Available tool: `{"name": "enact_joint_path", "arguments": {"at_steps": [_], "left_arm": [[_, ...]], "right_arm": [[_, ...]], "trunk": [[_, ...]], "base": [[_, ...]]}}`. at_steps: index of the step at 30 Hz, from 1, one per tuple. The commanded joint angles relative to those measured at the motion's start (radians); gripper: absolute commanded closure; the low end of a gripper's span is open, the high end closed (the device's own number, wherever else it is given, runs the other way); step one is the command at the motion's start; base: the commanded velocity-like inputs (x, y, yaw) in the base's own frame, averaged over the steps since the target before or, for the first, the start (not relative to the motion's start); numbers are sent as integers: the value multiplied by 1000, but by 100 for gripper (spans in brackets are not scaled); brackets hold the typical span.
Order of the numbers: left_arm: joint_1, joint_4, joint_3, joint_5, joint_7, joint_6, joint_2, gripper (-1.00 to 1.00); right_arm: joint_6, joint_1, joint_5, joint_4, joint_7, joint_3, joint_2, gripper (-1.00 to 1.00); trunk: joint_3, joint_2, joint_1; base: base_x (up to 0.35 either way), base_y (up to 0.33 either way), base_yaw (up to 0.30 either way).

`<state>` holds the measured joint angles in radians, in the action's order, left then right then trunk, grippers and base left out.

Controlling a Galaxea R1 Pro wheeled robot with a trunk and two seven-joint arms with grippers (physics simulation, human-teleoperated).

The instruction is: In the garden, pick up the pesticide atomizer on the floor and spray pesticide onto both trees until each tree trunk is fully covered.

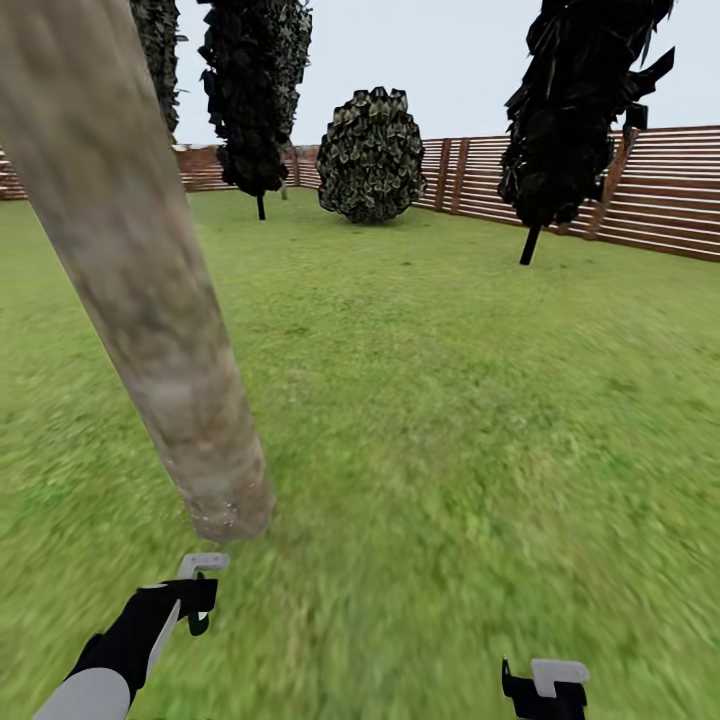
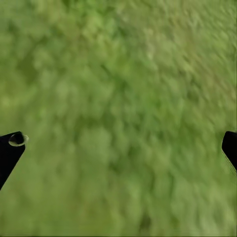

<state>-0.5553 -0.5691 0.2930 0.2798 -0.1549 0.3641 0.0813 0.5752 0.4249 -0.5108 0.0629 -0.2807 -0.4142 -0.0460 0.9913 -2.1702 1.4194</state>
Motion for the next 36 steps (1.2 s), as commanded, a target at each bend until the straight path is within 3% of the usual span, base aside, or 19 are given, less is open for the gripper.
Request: {"name": "enact_joint_path", "arguments": {"at_steps": [1, 8, 15, 20, 23, 27, 36], "left_arm": [[0, 0, 0, 0, 0, -2, -1, 100], [0, 1, 2, 1, 1, -40, -11, 100], [0, -1, 5, 1, 27, -42, -9, 100], [-4, -49, -5, -11, 25, -55, -47, 100], [-4, -101, -4, -11, 20, -87, -46, 100], [1, -233, -11, -4, 20, -77, -36, 100], [1, -233, -13, -8, 22, -71, -81, 100]], "right_arm": [[0, 0, 0, 0, 0, 0, 0, -100], [0, 0, 1, 0, 0, 1, 1, -100], [0, 0, 1, -1, 3, 2, 6, -100], [4, -4, -1, -2, 3, 1, 7, -100], [3, -5, 1, -2, 1, 1, 8, -100], [2, -5, 4, -2, 0, 0, 8, -100], [2, -5, 5, -2, 0, 0, 8, -100]], "trunk": [[0, 0, 0], [0, 0, 0], [0, 0, 0], [0, 0, 0], [0, 0, 0], [0, 0, 0], [0, 0, 0]], "base": [[127, -263, 277], [137, -261, 267], [39, -236, 27], [-17, -21, 0], [0, 0, 37], [0, 0, 248], [-72, 10, 213]]}}
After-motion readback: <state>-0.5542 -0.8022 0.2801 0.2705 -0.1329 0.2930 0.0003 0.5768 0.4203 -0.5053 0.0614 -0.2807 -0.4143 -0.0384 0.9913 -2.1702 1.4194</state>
